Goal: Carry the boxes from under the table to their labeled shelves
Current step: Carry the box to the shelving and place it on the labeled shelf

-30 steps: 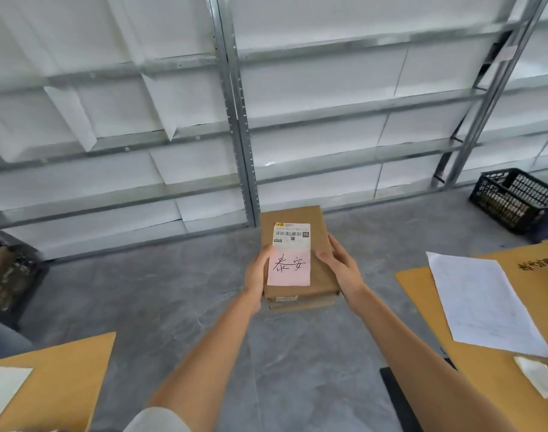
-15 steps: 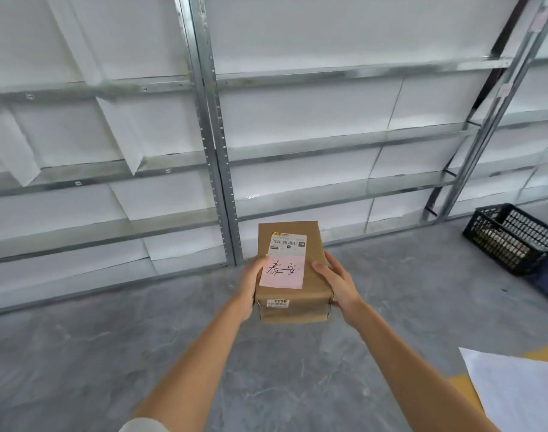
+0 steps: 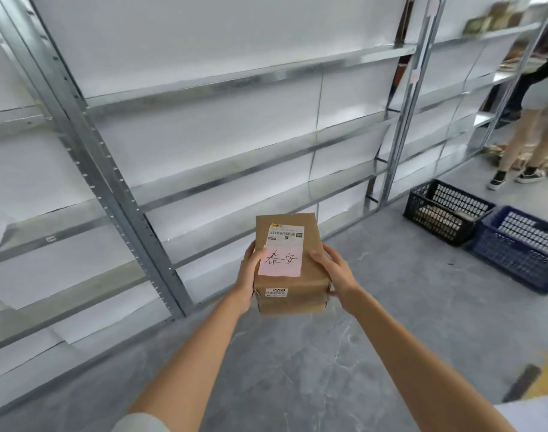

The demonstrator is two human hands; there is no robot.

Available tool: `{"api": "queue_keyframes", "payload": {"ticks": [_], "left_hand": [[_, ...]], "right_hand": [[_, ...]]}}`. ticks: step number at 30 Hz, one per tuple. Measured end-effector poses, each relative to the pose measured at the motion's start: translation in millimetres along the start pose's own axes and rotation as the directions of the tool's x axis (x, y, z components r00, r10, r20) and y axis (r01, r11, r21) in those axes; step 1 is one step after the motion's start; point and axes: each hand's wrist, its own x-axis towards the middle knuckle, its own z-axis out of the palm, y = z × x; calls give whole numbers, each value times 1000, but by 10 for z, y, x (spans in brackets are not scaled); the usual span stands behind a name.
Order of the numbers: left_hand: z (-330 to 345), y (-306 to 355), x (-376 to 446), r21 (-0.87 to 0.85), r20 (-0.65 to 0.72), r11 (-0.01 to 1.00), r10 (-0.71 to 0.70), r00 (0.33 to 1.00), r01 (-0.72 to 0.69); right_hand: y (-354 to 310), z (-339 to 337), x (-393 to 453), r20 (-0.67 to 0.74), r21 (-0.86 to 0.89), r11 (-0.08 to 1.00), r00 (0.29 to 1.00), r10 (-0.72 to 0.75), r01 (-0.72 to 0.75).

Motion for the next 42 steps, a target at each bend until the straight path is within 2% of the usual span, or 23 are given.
{"api": "queue_keyframes", "payload": {"ticks": [15,23,28,35,42], "left_hand": [[2460,566,2604,54,292,998,4,956,-21],[3781,477,3822,97,444,995,-58,894,16],[4660,434,4701,111,569,994,-75,819,14],[5640,561,5795,116,586,993,-76,807,9],[6494,569,6751,118,558,992,-106,823,48]], "right_hand": [[-1269,-2097,2110,-237,59,995,969,-64,80],[-1560,-3274,3015,-392,84,995,920,-19,56],[-1867,-4070,3777,-485,78,994,874,-28,75],[-2406,-4910,4739,-534,64,994,845,-45,93],[-2716,-5682,5661,-495,85,994,869,-16,67]]}}
